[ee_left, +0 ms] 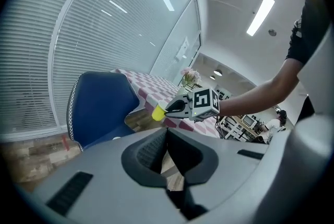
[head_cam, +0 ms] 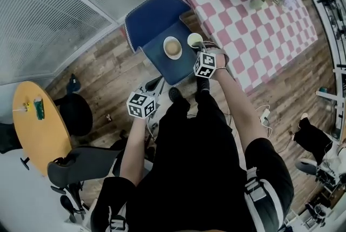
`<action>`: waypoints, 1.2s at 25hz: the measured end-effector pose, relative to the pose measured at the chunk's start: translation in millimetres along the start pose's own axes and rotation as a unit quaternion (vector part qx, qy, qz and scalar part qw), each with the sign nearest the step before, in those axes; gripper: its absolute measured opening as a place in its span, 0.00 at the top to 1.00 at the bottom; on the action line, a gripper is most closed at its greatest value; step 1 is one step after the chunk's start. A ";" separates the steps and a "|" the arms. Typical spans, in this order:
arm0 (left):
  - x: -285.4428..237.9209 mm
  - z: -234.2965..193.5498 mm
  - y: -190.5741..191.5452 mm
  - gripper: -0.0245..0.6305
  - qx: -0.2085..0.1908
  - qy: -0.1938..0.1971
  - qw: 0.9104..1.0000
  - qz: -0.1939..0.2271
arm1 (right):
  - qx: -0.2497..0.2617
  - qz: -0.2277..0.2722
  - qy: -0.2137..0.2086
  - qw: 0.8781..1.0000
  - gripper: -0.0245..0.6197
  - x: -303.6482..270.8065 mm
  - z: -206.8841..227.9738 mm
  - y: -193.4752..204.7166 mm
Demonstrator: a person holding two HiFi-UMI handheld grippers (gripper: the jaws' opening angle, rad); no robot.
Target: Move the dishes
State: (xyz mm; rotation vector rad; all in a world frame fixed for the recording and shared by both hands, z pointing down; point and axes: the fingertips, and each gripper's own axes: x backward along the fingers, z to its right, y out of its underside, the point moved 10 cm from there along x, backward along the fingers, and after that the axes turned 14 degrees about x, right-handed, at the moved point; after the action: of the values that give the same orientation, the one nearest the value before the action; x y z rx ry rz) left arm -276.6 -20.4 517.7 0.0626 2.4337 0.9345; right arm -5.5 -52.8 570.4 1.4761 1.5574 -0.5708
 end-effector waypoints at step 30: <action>-133.1 130.3 -27.1 0.93 -0.045 0.036 0.998 -0.030 | -0.082 -0.076 0.042 0.993 0.90 107.8 22.7 233.6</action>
State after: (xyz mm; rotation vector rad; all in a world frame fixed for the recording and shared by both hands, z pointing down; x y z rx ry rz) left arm -94.3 8.7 480.5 -0.0771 2.4418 1.0343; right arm 234.8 30.4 525.4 1.2807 1.7499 -0.4606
